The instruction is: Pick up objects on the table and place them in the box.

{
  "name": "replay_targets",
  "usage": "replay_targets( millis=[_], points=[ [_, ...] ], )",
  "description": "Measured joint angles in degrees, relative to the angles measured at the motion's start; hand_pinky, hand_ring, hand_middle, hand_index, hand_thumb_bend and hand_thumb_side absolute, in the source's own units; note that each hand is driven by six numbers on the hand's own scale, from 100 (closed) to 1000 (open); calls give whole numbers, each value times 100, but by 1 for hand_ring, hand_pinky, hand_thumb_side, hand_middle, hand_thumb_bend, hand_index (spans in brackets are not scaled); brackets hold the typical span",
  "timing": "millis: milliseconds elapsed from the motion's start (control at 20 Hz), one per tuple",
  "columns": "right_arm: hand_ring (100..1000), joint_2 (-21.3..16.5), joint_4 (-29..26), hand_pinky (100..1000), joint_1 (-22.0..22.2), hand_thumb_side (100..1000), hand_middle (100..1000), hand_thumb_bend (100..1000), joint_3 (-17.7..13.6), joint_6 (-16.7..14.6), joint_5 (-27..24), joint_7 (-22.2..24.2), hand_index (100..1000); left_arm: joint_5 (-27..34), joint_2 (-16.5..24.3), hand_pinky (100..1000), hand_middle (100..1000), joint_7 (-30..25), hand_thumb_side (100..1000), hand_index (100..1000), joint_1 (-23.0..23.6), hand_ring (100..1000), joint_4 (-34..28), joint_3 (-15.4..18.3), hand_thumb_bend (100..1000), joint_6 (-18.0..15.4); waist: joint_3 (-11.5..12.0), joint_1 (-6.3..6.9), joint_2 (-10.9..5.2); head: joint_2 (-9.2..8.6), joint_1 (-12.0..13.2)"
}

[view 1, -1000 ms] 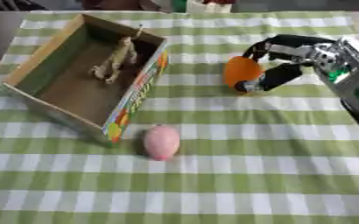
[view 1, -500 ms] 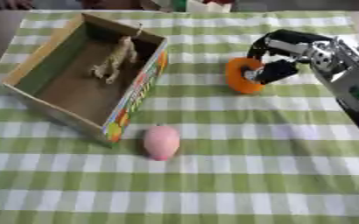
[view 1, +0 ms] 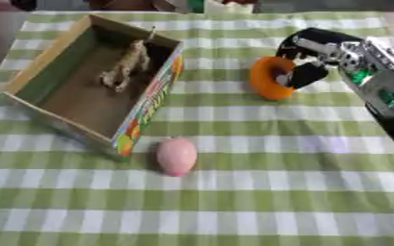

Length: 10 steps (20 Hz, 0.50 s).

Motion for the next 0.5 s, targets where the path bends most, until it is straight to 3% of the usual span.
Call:
replay_targets(
  millis=[150,500],
  points=[
    [704,1,37,729,-12,405,448,100,-15,65,-18,-137,487,0,0,768,768,1,1000,885,0,764,0,0,114,-1,-1,-1,0,3,0],
    [675,-54,-206,708,18,421,427,100,-81,217,-353,-304,482,0,0,767,766,1,1000,885,0,759,0,0,114,-1,-5,-19,0,51,0]
  ],
)
